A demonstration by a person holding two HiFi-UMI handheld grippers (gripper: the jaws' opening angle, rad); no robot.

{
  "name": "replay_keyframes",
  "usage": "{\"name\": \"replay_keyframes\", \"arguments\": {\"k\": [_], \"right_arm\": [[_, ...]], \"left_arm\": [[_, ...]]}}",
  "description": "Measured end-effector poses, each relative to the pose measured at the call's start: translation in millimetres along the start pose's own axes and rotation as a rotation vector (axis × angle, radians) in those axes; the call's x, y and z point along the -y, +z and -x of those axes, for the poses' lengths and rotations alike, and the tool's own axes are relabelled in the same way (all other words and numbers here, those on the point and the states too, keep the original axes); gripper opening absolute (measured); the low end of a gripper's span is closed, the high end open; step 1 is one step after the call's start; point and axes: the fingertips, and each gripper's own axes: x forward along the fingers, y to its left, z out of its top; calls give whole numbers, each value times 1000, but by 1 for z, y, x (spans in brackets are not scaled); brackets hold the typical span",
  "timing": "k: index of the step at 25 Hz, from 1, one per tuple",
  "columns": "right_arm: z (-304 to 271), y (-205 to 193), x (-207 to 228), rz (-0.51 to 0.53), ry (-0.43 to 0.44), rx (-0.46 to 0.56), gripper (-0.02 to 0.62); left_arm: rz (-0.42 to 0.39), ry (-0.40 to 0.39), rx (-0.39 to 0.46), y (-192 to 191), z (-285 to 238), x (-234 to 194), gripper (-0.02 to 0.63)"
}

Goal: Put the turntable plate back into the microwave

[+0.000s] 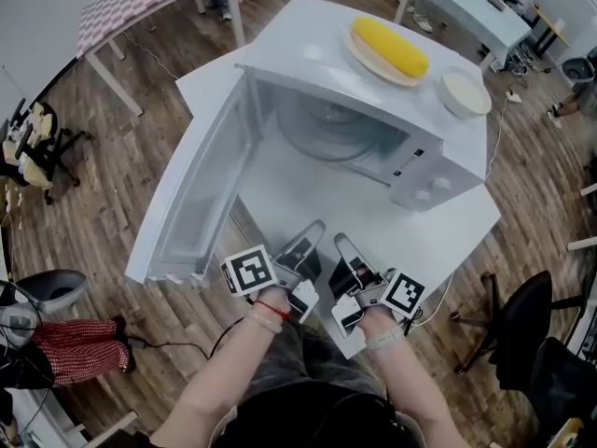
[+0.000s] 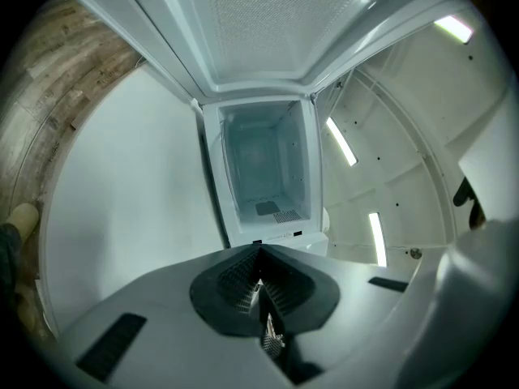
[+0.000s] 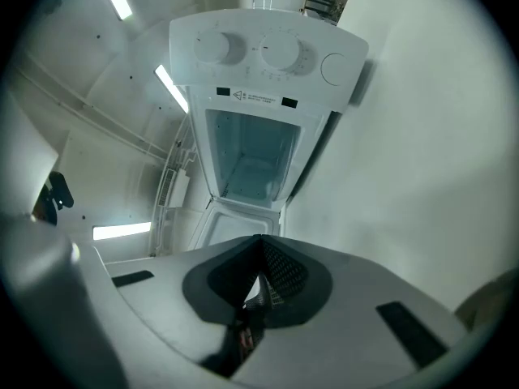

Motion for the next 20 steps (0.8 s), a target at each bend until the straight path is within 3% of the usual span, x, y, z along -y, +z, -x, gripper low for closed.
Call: {"name": "replay_keyframes", "arguments": {"k": [14, 20], "right_arm": [[37, -27, -20, 63, 31, -54, 20], [51, -34, -21, 171, -12, -96, 20]], "left_arm": [[-86, 11, -40, -39, 35, 20, 12], [-114, 31, -40, -49, 46, 24, 12]]}}
